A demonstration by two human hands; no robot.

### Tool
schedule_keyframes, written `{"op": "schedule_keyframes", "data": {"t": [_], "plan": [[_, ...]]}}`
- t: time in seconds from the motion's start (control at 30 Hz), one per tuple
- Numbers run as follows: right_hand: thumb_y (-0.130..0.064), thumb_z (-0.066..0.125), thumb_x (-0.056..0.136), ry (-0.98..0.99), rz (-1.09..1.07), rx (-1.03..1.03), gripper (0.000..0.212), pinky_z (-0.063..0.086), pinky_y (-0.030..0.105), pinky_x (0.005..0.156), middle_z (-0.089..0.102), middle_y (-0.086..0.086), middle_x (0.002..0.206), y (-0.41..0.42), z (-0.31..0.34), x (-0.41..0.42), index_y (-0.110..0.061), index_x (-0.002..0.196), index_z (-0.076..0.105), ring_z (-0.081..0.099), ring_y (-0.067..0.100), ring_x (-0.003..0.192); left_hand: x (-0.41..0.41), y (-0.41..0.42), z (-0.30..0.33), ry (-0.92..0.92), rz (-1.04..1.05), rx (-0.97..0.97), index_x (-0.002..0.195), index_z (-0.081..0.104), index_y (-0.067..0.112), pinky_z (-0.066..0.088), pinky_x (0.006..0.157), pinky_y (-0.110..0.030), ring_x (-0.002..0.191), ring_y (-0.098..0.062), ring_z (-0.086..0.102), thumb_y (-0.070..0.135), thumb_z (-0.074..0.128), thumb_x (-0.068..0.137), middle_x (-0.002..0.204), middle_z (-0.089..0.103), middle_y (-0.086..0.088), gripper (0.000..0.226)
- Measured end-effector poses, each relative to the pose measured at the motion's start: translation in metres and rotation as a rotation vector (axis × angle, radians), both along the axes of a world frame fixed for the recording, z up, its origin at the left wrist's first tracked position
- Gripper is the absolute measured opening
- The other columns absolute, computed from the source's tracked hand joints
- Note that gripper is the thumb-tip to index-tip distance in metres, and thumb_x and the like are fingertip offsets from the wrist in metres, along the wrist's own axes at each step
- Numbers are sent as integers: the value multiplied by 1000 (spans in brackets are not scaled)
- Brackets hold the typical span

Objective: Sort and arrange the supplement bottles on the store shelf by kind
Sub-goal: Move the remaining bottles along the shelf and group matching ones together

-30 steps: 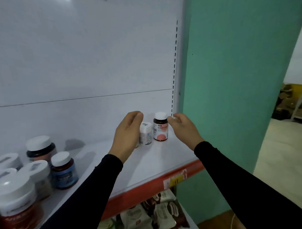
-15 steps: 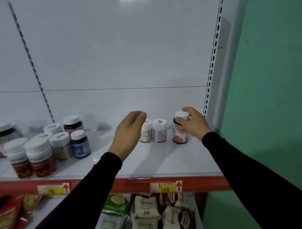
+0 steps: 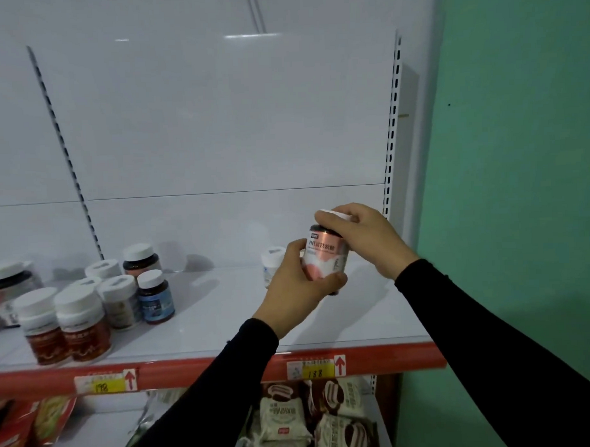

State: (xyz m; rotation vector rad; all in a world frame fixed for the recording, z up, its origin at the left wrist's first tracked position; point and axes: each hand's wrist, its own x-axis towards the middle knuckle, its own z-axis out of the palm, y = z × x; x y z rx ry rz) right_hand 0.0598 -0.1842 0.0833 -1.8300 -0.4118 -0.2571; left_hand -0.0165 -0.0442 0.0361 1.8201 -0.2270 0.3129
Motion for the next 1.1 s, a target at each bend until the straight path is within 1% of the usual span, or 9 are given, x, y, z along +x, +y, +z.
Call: {"op": "schedule_keyframes", "data": {"t": [0.07, 0.13, 0.27, 0.4, 0.53, 0.67, 0.83, 0.97, 1.1], "plan": [[-66, 71, 68, 45, 86, 58, 58, 57, 32, 81, 74, -5, 103, 2, -5, -2, -27, 111, 67, 71, 8, 91, -1, 5, -2, -66, 96, 66, 124, 40, 33, 53, 64, -13, 77, 2, 66, 27, 84, 72, 102, 64, 10, 69], [-64, 71, 71, 71, 140, 134, 55, 58, 31, 79, 73, -3, 108, 4, -10, -5, -29, 114, 66, 72, 10, 92, -3, 8, -3, -132, 156, 98, 125, 37, 36, 49, 60, -9, 78, 5, 64, 30, 86, 67, 104, 62, 14, 76], [-64, 69, 69, 67, 156, 226, 48, 58, 31, 77, 75, -6, 99, 11, -16, -12, -32, 104, 69, 73, 11, 90, -2, 14, -5, -173, 197, 142, 132, 37, 34, 56, 68, -18, 88, -7, 66, 34, 87, 64, 122, 55, 4, 85], [-61, 71, 68, 92, 253, 228, 56, 58, 33, 81, 73, -1, 108, 18, -20, -19, -34, 115, 64, 72, 14, 97, -6, 21, -7, -171, 224, 132, 132, 38, 34, 59, 74, -26, 93, -11, 66, 37, 87, 63, 123, 56, 4, 85], [-51, 81, 64, 128, 365, 179, 76, 58, 43, 88, 64, 4, 121, 34, -24, -26, -42, 131, 49, 70, 17, 102, -20, 35, -8, -182, 268, 94, 123, 38, 41, 52, 65, -13, 89, -7, 66, 40, 86, 64, 117, 59, 8, 77], [-53, 83, 56, 77, 418, 170, 78, 61, 44, 79, 65, -4, 117, 77, -22, -37, -50, 126, 49, 72, 12, 94, -50, 69, -7, -180, 336, 70, 111, 37, 59, 56, 71, -19, 89, -2, 66, 46, 79, 70, 110, 59, 16, 60], [-49, 84, 56, -1, 605, 184, 79, 53, 43, 95, 68, -3, 117, 165, -18, -63, -40, 128, 52, 64, 10, 110, -111, 147, -5, -170, 584, 62, 128, 50, 38, 49, 75, -14, 95, 5, 64, 49, 59, 89, 108, 66, 16, 42], [-44, 84, 65, -59, 766, 164, 75, 53, 17, 74, 65, -10, 118, 249, -21, -111, -42, 131, 49, 65, -6, 95, -175, 219, -3, -149, 788, -8, 125, 54, 34, 45, 68, -6, 90, 19, 58, 45, 49, 98, 99, 66, 22, 30], [-35, 84, 73, -80, 854, 145, 70, 50, 7, 67, 59, -15, 119, 330, -30, -160, -48, 130, 45, 64, -12, 92, -241, 296, -8, -129, 945, -10, 115, 54, 36, 41, 78, -13, 94, 21, 54, 45, 46, 99, 109, 59, 25, 20]]}}
